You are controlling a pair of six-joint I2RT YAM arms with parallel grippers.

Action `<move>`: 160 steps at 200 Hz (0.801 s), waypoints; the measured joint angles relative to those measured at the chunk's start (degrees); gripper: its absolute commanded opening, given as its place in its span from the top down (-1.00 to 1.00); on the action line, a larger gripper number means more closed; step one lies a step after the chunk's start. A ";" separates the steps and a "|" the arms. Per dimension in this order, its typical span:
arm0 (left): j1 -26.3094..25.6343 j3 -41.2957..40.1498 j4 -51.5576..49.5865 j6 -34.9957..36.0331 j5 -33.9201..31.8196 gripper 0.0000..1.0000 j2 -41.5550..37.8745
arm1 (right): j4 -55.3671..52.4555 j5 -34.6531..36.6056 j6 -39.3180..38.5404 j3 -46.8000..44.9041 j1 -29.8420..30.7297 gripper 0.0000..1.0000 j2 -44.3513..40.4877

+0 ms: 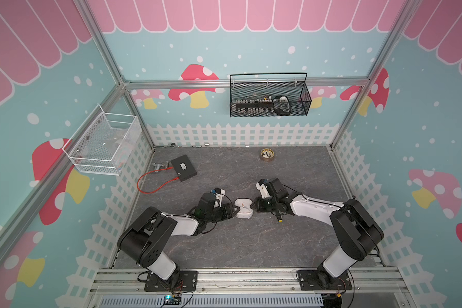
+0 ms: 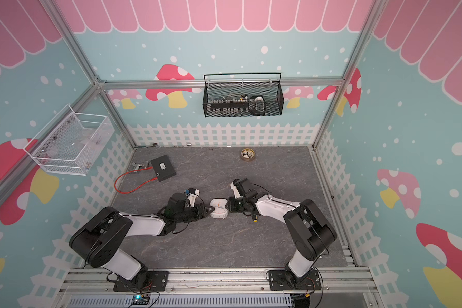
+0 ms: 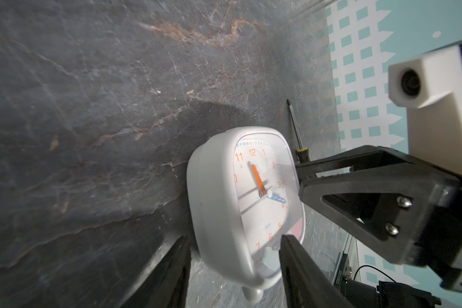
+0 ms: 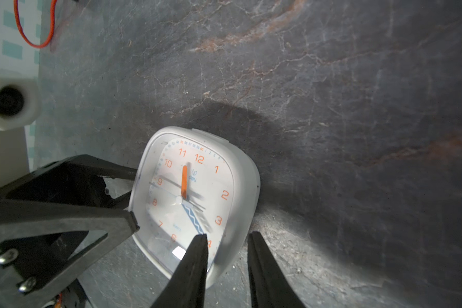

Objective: Remove the battery from the alarm
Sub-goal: Adjust the alarm at the center of the board.

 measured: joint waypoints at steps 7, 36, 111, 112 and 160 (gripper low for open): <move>0.00 0.09 0.50 -0.04 0.28 -0.13 0.46 | -0.07 0.17 -0.07 0.22 0.00 0.57 0.13; 0.00 0.24 1.95 -0.66 0.83 -0.15 1.49 | -0.02 0.44 -0.02 0.87 0.00 0.75 1.03; 0.00 0.24 2.36 -1.29 1.75 -0.28 1.51 | 2.84 0.13 -0.44 2.05 -0.07 0.89 3.54; 0.00 0.24 2.36 -1.31 1.79 -0.28 1.51 | 2.91 0.11 -0.44 2.08 -0.07 0.89 3.58; 0.13 0.24 4.33 -2.82 2.49 0.00 1.51 | 4.17 -0.11 -0.28 2.14 -0.50 0.90 4.20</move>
